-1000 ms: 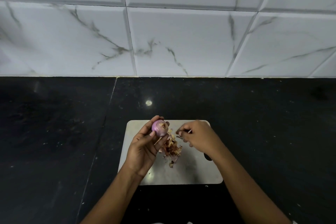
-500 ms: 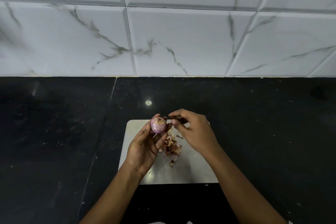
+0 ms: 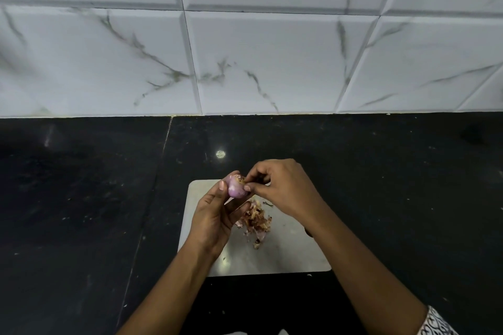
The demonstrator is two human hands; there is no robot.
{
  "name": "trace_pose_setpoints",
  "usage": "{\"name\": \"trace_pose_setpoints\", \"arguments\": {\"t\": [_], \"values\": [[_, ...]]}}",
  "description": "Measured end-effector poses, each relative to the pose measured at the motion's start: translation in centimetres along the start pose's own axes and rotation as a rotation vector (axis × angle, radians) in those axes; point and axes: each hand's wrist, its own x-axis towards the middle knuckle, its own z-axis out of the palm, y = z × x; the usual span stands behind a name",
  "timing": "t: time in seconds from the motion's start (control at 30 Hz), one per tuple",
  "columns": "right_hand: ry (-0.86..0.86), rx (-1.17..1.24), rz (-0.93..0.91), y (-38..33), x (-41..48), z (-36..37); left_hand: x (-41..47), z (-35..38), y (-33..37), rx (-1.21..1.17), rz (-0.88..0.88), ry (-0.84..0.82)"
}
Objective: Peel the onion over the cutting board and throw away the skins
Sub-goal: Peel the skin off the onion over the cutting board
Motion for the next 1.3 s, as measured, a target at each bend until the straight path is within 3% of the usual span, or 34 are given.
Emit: {"name": "trace_pose_setpoints", "arguments": {"t": [0.33,0.47,0.57,0.63,0.8,1.0,1.3], "values": [[-0.088,-0.021,0.014,0.3,-0.4,1.8,-0.2,-0.2,-0.4,0.038,0.036,0.059],[-0.102,0.123,0.07,0.4,-0.9,2.7,-0.2,-0.2,-0.7,0.097,0.073,0.081],[0.078,0.441,0.176,0.8,-0.9,2.2,-0.2,0.0,-1.1,0.064,0.037,0.1],[0.241,0.499,0.233,1.7,-0.9,1.3,-0.4,0.1,-1.1,0.028,-0.004,0.102],[0.001,0.281,0.082,2.2,-1.4,1.5,-0.3,0.2,-0.6,0.052,-0.056,0.069],[0.011,-0.023,-0.149,1.5,-0.5,0.7,0.0,0.2,0.2,0.144,-0.106,0.036],[-0.204,-0.466,-0.415,0.3,0.7,-0.7,0.2,0.7,1.8,0.191,-0.246,0.064]]}}
